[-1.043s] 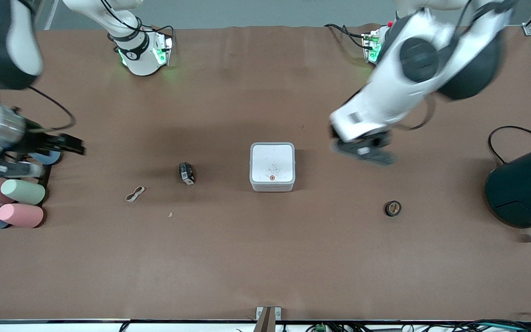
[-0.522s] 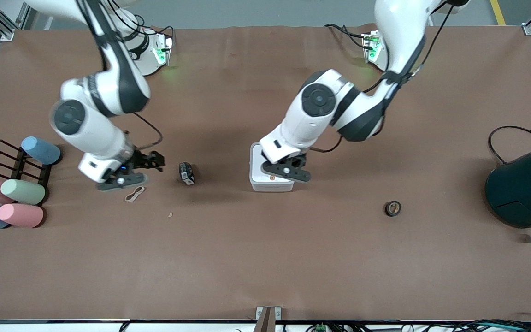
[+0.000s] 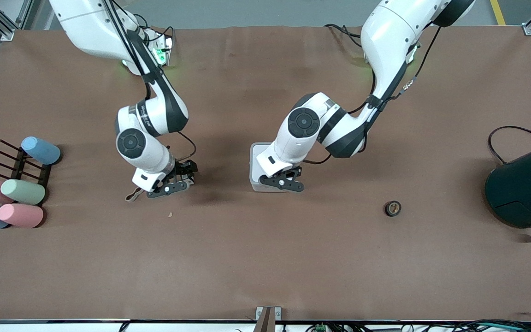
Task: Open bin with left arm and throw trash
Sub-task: 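Open the bin lid with the left gripper while the right gripper grasps the packet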
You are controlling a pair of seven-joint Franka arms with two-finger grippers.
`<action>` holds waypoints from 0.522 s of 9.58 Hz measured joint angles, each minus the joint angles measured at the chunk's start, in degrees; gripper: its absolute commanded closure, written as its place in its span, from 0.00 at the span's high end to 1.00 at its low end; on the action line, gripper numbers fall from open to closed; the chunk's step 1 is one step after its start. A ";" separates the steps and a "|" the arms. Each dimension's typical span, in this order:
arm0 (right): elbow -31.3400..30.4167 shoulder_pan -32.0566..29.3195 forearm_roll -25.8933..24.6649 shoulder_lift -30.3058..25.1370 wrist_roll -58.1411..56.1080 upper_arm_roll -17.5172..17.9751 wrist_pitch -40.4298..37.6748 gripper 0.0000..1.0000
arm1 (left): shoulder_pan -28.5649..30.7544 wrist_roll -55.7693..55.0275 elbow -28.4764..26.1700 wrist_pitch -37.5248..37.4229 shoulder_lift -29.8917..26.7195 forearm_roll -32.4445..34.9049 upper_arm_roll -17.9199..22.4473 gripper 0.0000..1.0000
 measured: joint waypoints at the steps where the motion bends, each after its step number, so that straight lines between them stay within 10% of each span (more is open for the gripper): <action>1: -0.06 0.01 0.06 1.06 0.00 -0.08 0.00 0.71 | 0.13 -0.58 0.28 -0.60 -0.14 0.00 -0.04 0.00; 3: -0.09 0.55 0.39 2.94 1.92 -0.06 -0.19 0.12 | 2.23 -0.70 2.18 -7.21 -2.85 0.53 0.09 0.02; 5: -0.03 2.41 0.46 3.32 9.66 -0.02 -1.38 0.00 | 8.00 5.54 2.58 -15.44 -8.55 1.21 0.16 0.26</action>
